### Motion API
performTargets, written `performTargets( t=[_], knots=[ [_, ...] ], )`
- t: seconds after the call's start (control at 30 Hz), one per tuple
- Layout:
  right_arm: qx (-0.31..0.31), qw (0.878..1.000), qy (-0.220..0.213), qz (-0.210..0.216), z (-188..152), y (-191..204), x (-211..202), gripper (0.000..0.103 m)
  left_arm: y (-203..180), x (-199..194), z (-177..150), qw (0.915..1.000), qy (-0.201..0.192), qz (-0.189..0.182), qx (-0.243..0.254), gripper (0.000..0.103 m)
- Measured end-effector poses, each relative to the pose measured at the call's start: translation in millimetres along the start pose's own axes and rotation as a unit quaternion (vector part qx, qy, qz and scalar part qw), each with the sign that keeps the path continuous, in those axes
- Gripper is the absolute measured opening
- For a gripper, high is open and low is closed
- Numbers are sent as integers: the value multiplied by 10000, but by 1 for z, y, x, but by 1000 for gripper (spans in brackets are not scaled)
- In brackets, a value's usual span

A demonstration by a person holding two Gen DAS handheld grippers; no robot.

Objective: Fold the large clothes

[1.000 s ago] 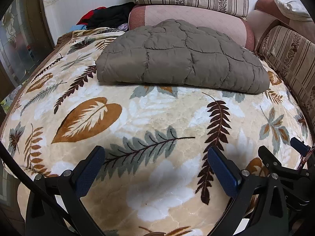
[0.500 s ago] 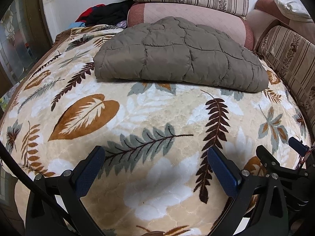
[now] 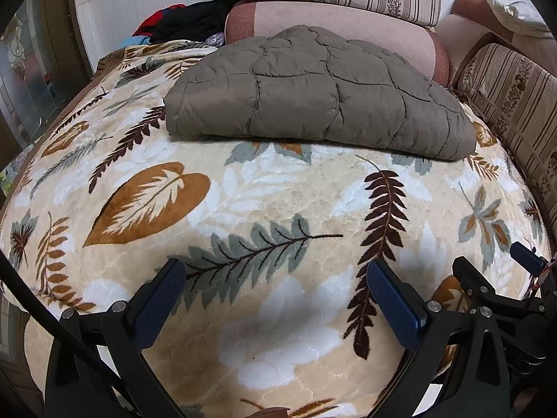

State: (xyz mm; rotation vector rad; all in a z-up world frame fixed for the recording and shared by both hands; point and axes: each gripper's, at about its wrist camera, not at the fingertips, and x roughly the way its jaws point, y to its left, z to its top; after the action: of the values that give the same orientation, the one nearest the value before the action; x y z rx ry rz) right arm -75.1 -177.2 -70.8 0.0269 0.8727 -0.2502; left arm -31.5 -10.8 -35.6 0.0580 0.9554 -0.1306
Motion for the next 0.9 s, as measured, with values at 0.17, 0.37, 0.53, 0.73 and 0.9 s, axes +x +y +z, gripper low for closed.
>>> performTargets(
  t=[0.17, 0.37, 0.53, 0.73, 0.9],
  knots=[
    [-2, 10000, 2, 2, -1, 0, 0, 102, 0, 3, -2, 10000, 61, -30, -6, 103],
    [-2, 10000, 4, -2, 0, 1, 0, 102, 0, 4, -2, 10000, 84, -25, -7, 103],
    [-14, 10000, 13, 1, -2, 2, 1, 102, -1, 5, -2, 10000, 86, -33, -4, 103],
    [-25, 10000, 25, 10, -3, 3, 2, 102, -1, 5, -2, 10000, 82, -37, -13, 103],
    [-61, 10000, 31, 30, -2, 3, 3, 102, -1, 5, -2, 10000, 67, -22, 15, 103]
  ],
)
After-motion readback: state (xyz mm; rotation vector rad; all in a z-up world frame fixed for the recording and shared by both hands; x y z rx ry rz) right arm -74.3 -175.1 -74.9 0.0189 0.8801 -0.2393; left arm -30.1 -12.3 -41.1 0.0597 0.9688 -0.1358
